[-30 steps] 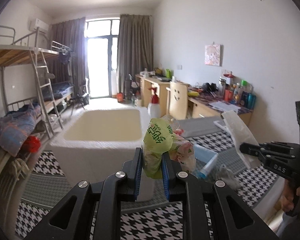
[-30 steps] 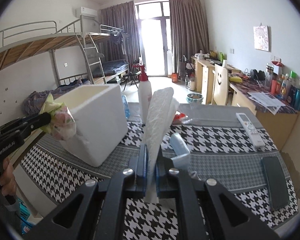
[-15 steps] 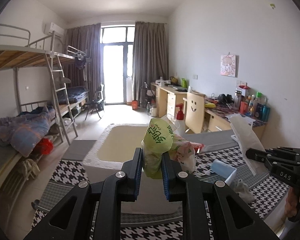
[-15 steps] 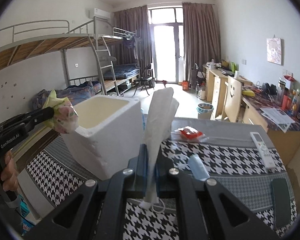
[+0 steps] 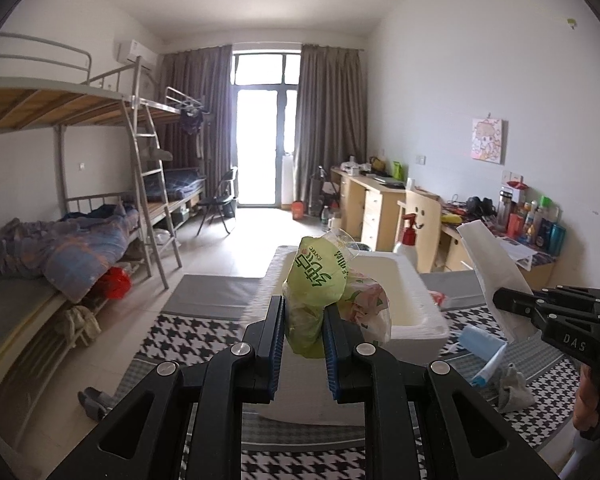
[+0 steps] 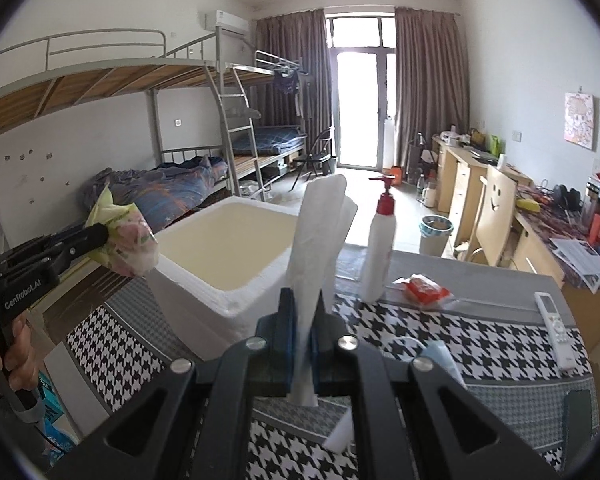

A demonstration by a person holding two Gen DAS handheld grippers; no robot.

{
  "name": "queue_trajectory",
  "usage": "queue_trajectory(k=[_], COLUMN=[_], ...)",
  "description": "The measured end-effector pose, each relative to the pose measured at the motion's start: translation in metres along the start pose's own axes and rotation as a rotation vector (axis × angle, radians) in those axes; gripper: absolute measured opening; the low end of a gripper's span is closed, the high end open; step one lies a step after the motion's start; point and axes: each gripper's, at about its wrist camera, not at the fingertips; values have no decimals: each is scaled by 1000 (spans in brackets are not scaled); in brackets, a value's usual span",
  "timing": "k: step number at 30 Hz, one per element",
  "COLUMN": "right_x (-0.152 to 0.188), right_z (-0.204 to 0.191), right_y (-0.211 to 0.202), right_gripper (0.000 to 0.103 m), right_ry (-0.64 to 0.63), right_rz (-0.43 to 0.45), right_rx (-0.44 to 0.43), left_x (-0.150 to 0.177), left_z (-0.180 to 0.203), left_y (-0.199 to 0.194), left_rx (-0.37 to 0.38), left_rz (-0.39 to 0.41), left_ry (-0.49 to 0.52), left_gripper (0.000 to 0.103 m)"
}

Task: Organize soft objects
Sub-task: 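Carry the green bag and tissue packet with both tools over the white foam box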

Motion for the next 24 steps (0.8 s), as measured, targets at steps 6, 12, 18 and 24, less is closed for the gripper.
queue_trajectory(k=[6, 12, 18, 24], right_x=[-13, -24, -31, -37], right_z=[-19, -30, -38, -41], right_y=[10, 23, 36, 51], right_gripper=[9, 9, 9, 9], right_ry=[-26, -45, -54, -46], right_rz=[5, -4, -17, -42], right_rx=[-26, -54, -73, -96], left_x=[0, 3, 4, 8], left_z=[-16, -30, -37, -46], left_y=[-6, -12, -14, -16], left_rx=[-30, -62, -90, -125], left_rz=[13, 16, 20, 13], left_ry=[-11, -30, -47, -62], left_gripper=[20, 20, 20, 20])
Point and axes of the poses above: each gripper's, at about its wrist camera, not at the fingertips, and y roughly the way its jaws point, z to its right, x to its underside, and after that the axes turned 1 degree about -y, right-handed
